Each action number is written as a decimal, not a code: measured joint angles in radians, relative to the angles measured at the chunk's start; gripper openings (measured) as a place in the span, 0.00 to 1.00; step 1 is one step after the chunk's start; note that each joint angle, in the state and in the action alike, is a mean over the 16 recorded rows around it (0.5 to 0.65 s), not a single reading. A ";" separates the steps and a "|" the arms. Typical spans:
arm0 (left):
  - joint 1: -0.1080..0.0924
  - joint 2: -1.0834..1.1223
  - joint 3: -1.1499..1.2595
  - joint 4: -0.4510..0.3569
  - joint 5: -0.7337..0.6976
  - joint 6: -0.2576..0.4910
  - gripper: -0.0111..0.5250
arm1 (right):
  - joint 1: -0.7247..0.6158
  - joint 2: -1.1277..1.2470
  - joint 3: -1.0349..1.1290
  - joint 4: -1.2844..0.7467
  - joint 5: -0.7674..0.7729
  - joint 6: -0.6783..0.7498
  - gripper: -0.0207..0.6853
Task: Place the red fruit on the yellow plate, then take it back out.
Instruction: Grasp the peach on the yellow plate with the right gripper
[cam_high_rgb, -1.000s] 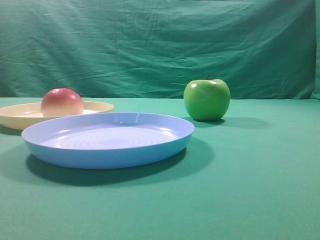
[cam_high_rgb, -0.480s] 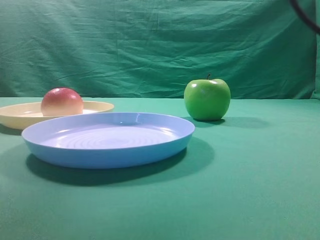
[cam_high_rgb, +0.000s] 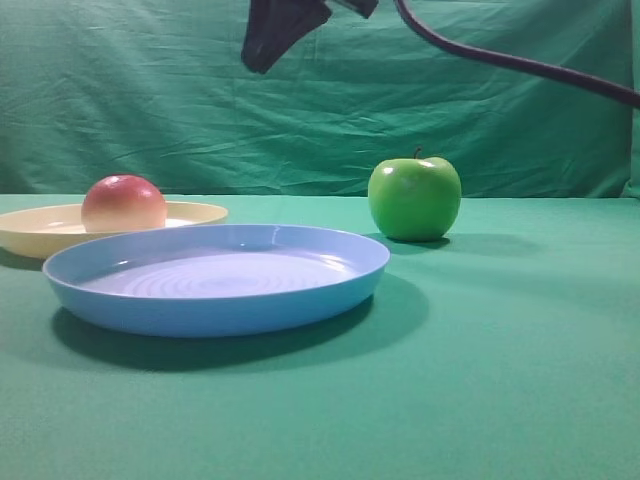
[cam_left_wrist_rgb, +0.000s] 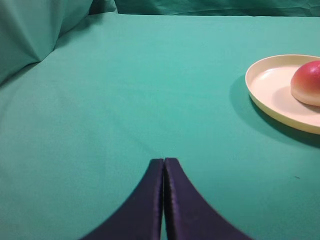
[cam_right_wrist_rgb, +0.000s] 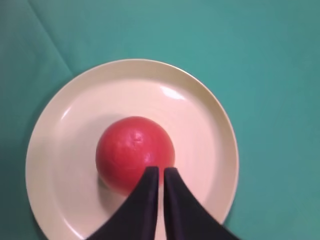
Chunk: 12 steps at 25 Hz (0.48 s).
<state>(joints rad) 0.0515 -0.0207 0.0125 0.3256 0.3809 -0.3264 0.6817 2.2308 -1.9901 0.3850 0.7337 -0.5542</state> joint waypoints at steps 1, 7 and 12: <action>0.000 0.000 0.000 0.000 0.000 0.000 0.02 | 0.008 0.017 -0.011 0.006 -0.013 -0.007 0.23; 0.000 0.000 0.000 0.000 0.000 0.000 0.02 | 0.040 0.088 -0.041 0.055 -0.091 -0.046 0.57; 0.000 0.000 0.000 0.000 0.000 0.000 0.02 | 0.047 0.129 -0.043 0.096 -0.138 -0.066 0.82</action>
<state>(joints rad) 0.0515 -0.0207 0.0125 0.3256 0.3809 -0.3264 0.7282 2.3600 -2.0331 0.4809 0.5959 -0.6204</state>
